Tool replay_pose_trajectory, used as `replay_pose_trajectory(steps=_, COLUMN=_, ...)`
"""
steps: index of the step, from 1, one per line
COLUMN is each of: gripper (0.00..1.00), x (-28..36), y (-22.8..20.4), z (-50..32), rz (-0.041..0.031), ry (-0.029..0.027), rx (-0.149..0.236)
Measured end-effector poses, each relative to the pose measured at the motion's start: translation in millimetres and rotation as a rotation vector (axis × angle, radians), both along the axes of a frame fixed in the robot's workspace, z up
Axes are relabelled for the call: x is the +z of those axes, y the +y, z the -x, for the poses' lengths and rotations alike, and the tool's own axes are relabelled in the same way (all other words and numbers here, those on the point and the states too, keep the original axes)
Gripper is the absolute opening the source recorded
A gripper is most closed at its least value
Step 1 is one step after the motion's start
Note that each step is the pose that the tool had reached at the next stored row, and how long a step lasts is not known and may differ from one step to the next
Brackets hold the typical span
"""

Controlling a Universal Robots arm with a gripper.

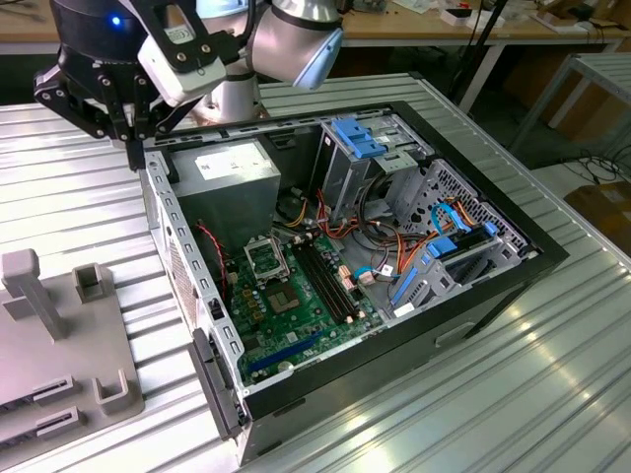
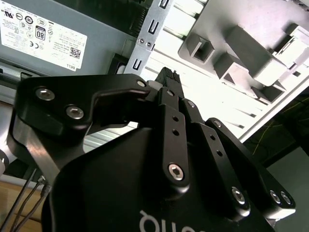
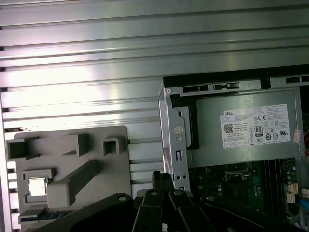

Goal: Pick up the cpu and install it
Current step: 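Reach for the cpu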

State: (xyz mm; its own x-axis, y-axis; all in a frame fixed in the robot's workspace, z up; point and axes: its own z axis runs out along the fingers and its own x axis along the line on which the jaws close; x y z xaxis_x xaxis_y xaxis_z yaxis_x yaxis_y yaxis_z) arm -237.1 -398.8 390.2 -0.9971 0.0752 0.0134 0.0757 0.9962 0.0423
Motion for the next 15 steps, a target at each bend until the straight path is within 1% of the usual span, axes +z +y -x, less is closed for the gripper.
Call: replay_pose_trajectory(steps=15, gripper=0.11, x=-0.4, y=0.0, z=6.9, rz=0.0001, ry=0.0066, rx=0.0)
